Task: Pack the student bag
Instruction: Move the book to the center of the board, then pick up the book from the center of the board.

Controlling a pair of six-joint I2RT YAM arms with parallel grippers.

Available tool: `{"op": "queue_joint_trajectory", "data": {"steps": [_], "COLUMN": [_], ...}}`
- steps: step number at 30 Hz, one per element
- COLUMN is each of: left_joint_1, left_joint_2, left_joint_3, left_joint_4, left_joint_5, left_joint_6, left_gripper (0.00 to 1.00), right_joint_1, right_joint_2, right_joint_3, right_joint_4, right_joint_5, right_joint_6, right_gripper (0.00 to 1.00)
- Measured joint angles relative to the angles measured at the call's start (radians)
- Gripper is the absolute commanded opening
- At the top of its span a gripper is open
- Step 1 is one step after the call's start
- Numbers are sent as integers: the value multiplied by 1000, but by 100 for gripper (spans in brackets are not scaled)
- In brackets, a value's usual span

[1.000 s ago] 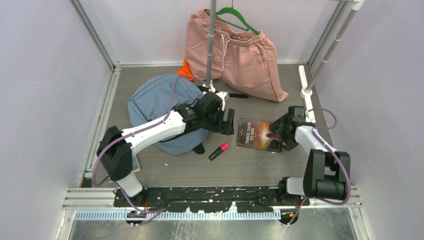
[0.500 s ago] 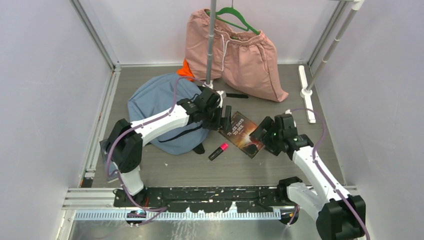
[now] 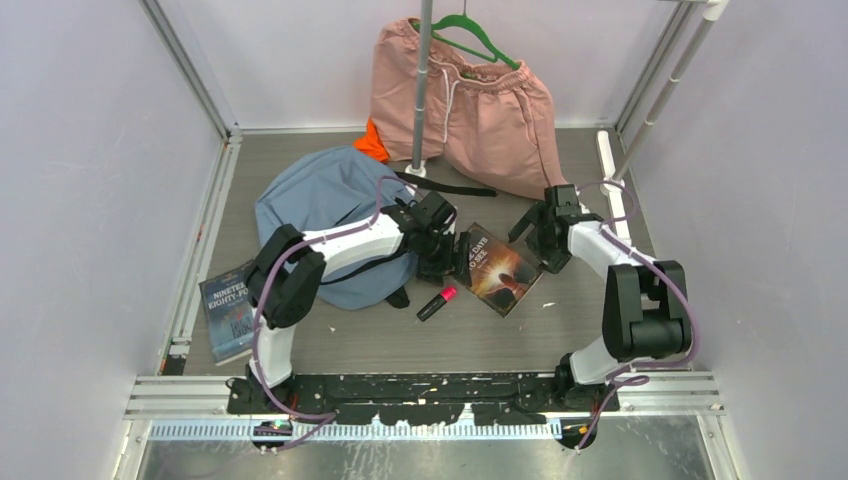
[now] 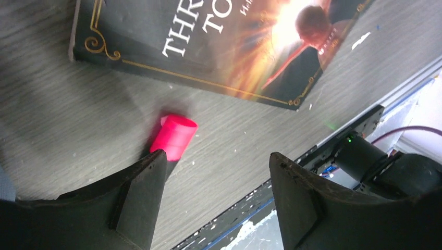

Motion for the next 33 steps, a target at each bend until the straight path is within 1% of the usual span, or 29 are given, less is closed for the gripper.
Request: {"op": "queue_joint_trajectory", "data": {"steps": [4, 9, 11, 15, 18, 20, 21, 23, 26, 27, 31, 32, 33], "left_joint_1": [5, 34, 45, 59, 69, 71, 71, 69, 68, 68, 71, 73, 75], "left_joint_2": [69, 136, 161, 215, 277, 307, 317, 327, 328, 328, 330, 334, 339], "left_joint_3": [60, 91, 105, 186, 275, 314, 327, 338, 340, 340, 340, 341, 343], "left_joint_4": [-12, 21, 23, 22, 31, 47, 57, 69, 68, 68, 79, 87, 92], "left_joint_5": [-7, 1, 17, 40, 65, 87, 99, 118, 132, 135, 146, 153, 161], "left_joint_6": [-6, -13, -19, -8, 7, 12, 15, 27, 52, 58, 67, 65, 61], "left_gripper": [73, 73, 73, 73, 74, 74, 74, 75, 76, 76, 75, 75, 74], "right_joint_1": [-1, -2, -2, -5, -7, -6, -6, -6, -6, -6, -7, -7, -7], "right_joint_2": [28, -1, -29, -117, -201, -263, -288, -328, -346, -345, -323, -310, -298], "right_joint_3": [-40, -113, -146, -239, -304, -342, -355, -373, -375, -375, -375, -375, -374], "right_joint_4": [65, 152, 178, 217, 201, 162, 143, 103, 64, 58, 53, 56, 58], "right_joint_5": [-53, -99, -117, -179, -203, -214, -217, -228, -240, -243, -259, -267, -277], "right_joint_6": [6, 18, 23, 33, 42, 46, 45, 36, 16, 10, -4, -8, -8], "right_gripper": [99, 99, 99, 99, 100, 97, 94, 81, 68, 65, 65, 60, 47]}}
